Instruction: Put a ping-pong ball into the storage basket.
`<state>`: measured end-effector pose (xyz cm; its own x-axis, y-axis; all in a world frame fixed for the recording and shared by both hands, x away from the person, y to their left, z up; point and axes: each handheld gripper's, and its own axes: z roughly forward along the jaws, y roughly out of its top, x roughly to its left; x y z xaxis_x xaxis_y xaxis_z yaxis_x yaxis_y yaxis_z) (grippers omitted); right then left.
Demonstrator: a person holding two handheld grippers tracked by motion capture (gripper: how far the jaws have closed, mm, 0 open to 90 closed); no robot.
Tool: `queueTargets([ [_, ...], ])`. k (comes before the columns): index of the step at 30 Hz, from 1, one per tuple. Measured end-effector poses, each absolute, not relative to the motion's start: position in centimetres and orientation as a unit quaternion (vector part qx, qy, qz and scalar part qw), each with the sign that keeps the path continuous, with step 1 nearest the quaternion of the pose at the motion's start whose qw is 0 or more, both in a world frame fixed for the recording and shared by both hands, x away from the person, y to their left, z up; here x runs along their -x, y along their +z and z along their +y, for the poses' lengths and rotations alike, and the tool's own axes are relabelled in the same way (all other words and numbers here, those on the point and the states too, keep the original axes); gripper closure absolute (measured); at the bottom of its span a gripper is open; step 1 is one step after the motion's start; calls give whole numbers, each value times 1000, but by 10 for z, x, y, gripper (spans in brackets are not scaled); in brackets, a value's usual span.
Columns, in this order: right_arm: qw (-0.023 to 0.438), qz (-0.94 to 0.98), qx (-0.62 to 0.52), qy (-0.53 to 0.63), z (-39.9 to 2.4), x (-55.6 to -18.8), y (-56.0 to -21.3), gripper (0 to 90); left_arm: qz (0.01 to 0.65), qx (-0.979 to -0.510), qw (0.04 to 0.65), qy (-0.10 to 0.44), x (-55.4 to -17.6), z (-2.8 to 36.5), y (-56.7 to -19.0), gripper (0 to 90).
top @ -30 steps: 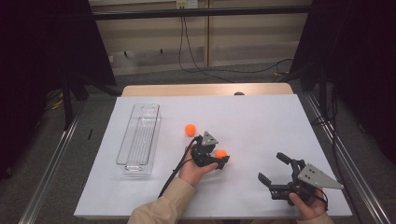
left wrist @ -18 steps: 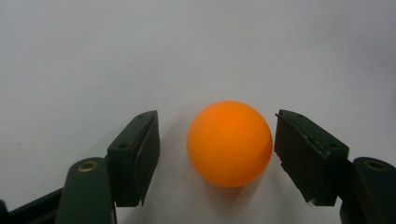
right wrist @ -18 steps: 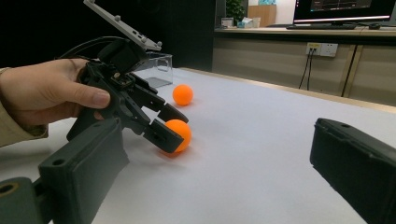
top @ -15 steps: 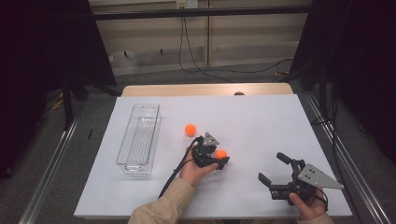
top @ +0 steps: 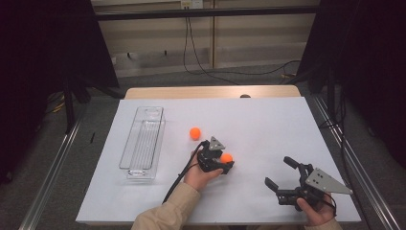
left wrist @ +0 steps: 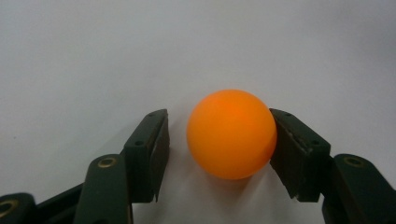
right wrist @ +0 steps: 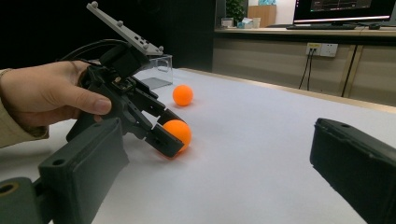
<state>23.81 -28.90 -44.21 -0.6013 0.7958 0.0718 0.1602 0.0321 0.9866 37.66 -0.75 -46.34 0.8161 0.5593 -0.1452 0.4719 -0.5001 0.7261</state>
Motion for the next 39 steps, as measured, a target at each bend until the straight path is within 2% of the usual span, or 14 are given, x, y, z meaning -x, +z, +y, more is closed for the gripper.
queueTargets([
  [22, 268, 665, -358, 597, -289, -238, -442, 26, 301, -864, 401, 40, -376, -5, -462, 503],
  [39, 269, 665, -358, 597, -289, -237, -441, 26, 310, -861, 403, 15, -377, 1, -457, 506],
])
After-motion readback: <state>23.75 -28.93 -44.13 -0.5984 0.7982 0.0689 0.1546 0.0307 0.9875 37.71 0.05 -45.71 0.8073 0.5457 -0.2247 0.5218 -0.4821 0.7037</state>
